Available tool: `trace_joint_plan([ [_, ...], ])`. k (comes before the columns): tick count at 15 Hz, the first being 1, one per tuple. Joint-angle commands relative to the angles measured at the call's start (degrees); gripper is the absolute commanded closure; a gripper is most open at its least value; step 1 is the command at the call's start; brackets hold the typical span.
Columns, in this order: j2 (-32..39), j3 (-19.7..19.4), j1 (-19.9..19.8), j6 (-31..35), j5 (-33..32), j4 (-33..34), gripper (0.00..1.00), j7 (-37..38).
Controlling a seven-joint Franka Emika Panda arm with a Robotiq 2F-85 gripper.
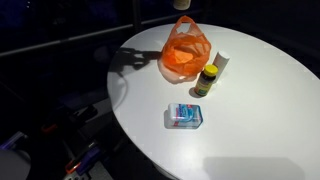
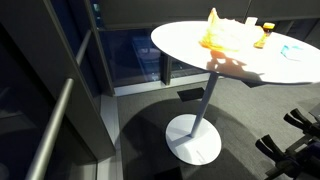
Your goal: Remove the orange and white bottle from the plastic bag and put it on the table
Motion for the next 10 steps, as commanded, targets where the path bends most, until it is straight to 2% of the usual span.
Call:
trace_joint_plan([
  [1, -4.3, 2.1, -0.1, -0.1, 4.4, -4.8, 0.81, -5.9],
  [6, -5.1, 4.1, 1.0, 1.9, 7.6, -9.4, 0.81, -9.4],
  [10, -3.6, 5.7, 1.7, 5.1, 6.1, -12.8, 0.81, -8.4],
])
